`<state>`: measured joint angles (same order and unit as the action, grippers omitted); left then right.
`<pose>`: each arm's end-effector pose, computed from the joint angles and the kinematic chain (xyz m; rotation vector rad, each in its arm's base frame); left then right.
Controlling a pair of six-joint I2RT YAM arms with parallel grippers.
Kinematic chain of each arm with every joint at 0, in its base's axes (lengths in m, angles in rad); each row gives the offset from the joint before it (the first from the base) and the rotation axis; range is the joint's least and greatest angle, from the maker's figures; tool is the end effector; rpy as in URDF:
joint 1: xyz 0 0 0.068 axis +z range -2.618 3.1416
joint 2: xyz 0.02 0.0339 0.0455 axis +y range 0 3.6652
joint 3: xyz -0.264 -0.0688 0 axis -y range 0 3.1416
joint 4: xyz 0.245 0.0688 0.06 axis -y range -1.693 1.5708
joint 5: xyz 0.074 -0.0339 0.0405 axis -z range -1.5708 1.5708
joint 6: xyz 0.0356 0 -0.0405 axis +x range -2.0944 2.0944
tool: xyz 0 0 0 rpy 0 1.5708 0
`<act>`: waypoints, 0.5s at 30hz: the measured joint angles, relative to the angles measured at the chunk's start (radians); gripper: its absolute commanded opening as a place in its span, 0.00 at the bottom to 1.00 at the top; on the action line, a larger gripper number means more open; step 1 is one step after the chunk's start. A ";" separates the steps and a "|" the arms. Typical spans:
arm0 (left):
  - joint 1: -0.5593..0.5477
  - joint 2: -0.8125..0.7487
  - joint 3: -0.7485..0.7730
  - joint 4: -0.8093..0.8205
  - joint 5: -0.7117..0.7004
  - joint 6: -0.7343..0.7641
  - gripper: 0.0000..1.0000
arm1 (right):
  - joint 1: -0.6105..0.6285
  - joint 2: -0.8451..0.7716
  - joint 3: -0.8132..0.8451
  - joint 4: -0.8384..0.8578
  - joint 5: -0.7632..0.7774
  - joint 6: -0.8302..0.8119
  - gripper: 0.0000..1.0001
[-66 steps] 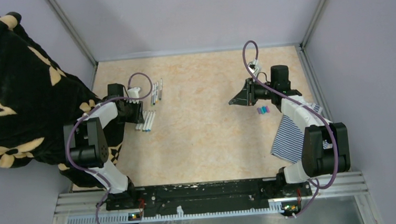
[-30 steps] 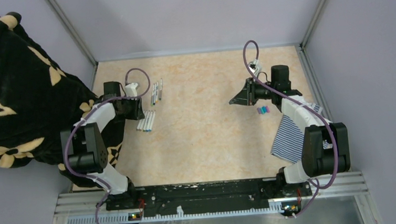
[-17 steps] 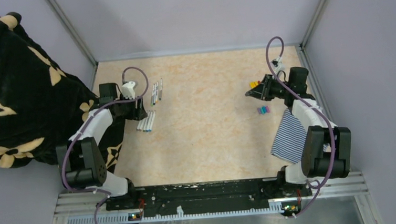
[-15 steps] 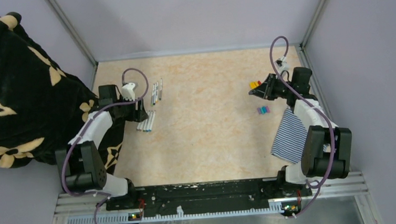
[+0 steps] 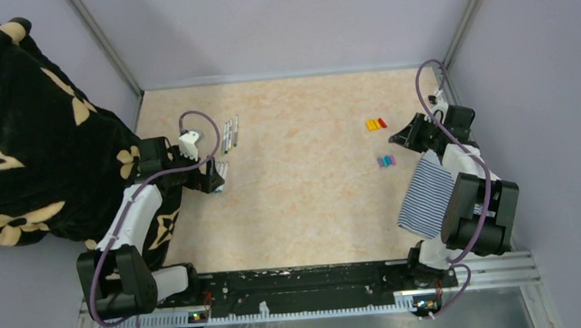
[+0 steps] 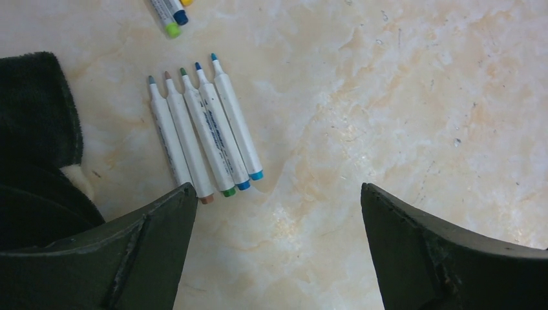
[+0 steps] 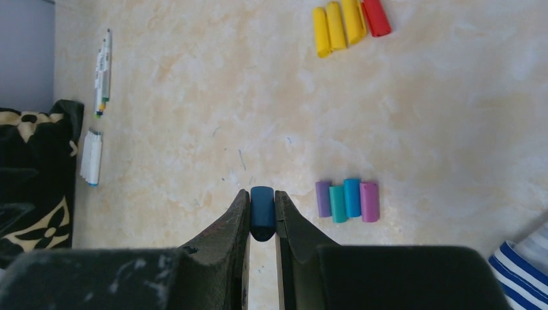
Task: Open the pen caps
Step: Place the pen cap at the center of the board.
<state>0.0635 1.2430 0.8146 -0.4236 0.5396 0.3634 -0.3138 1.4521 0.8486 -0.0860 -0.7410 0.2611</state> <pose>0.2523 -0.0023 0.2376 0.5797 2.2379 -0.4385 0.2945 -0.0703 0.2222 0.2294 2.1500 0.7994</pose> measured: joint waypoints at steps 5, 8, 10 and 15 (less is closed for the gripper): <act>0.000 -0.037 -0.025 -0.001 0.043 0.014 1.00 | -0.012 0.021 0.000 -0.027 0.055 -0.045 0.00; 0.000 -0.044 -0.029 0.000 0.064 0.022 1.00 | -0.018 0.037 0.000 -0.026 0.090 -0.069 0.00; 0.000 -0.047 -0.031 -0.001 0.072 0.026 1.00 | -0.023 0.056 0.000 -0.025 0.109 -0.080 0.00; 0.000 -0.049 -0.037 0.000 0.085 0.031 1.00 | -0.026 0.100 0.000 -0.026 0.149 -0.087 0.00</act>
<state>0.0635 1.1942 0.7773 -0.4240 0.6247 0.3943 -0.3393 1.5524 0.8486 -0.1123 -0.5919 0.1738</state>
